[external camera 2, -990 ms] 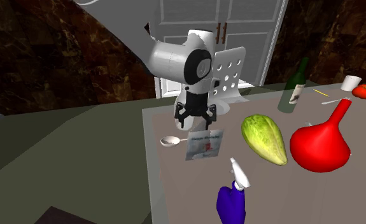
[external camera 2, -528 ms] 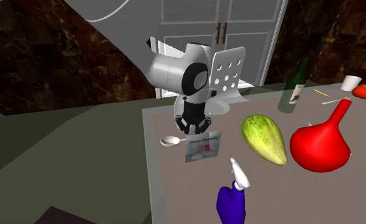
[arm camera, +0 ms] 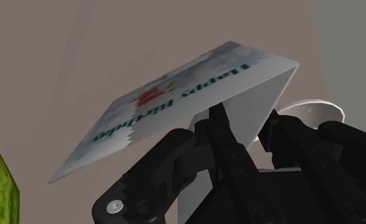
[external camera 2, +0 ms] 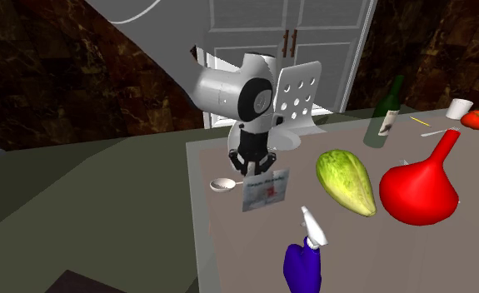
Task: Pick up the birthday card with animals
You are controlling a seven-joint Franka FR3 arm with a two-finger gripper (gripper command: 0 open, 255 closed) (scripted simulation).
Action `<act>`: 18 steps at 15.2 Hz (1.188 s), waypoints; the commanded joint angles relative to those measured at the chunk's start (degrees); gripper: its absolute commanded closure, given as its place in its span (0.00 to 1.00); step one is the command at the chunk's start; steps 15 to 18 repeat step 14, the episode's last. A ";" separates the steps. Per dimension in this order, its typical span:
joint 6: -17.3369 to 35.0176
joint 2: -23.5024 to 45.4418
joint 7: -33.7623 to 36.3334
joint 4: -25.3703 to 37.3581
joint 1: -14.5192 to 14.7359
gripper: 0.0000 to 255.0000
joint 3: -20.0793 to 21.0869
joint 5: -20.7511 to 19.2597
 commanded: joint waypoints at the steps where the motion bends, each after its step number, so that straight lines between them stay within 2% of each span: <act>1: -1.21 -0.89 0.11 0.24 0.05 1.00 -0.14 -0.25; 12: -8.08 -5.82 1.01 2.27 0.48 1.00 -0.76 -1.60; 18: -8.17 -5.88 1.03 2.31 0.49 1.00 -0.77 -1.61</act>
